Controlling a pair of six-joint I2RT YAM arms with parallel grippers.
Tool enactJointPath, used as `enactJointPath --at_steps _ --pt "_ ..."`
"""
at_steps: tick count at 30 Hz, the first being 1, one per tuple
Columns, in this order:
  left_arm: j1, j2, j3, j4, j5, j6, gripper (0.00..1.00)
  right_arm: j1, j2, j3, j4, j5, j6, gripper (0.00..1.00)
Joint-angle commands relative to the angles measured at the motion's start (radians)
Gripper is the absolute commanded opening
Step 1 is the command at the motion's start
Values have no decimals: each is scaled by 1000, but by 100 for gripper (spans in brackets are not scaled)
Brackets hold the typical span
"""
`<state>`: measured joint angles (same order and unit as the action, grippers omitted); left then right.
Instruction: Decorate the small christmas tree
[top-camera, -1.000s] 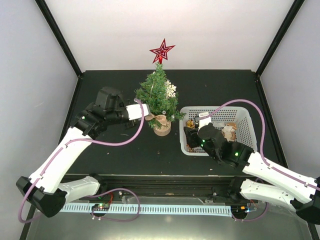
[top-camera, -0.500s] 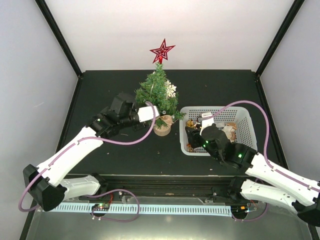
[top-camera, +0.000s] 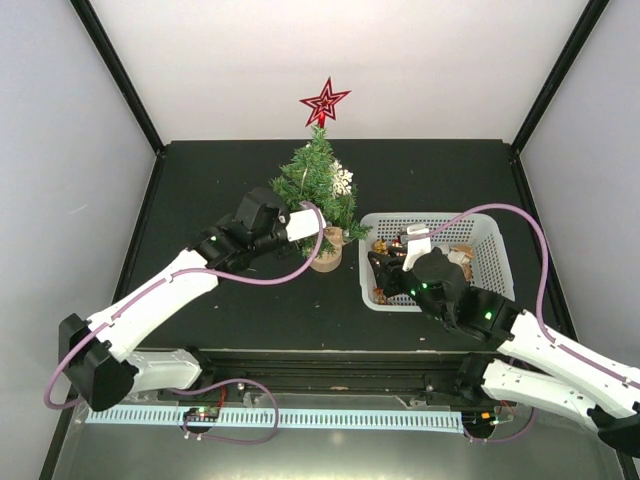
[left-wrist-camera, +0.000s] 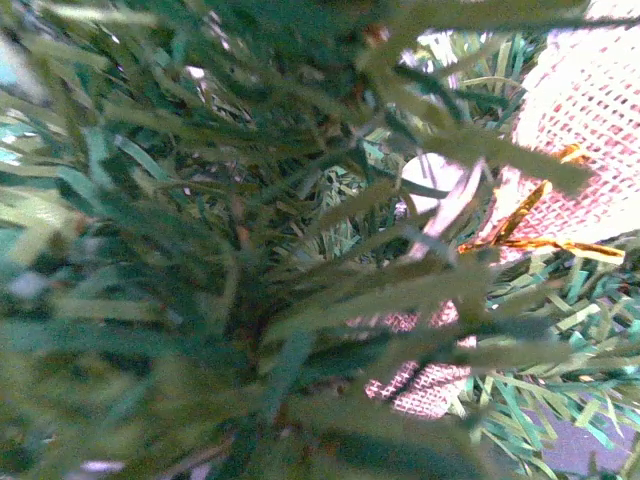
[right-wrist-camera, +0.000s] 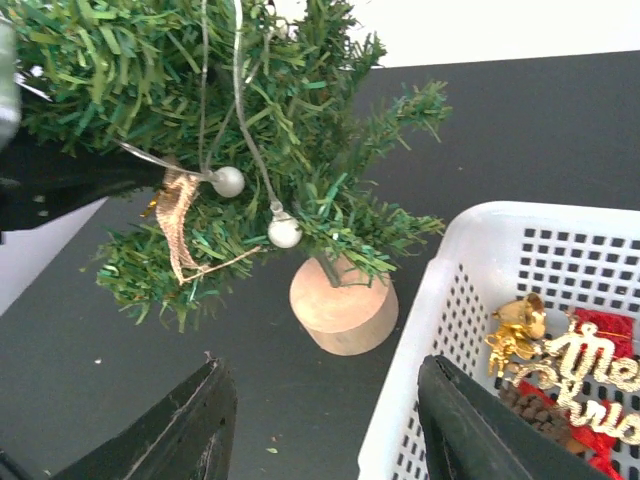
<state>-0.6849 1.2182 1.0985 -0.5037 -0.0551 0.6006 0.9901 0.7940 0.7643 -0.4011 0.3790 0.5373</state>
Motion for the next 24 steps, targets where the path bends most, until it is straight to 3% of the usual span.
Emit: enactJointPath --at_steps 1,6,13,24 --pt "-19 19 -20 63 -86 -24 2 -5 5 18 52 -54 -7 50" --pt "-28 41 -24 96 -165 -31 2 -6 21 7 64 -73 3 50" --pt "-44 32 -25 83 -162 -24 2 -6 21 -2 71 -72 2 49" --pt "-45 -38 -42 42 -142 7 41 -6 21 -2 62 -71 -2 50"
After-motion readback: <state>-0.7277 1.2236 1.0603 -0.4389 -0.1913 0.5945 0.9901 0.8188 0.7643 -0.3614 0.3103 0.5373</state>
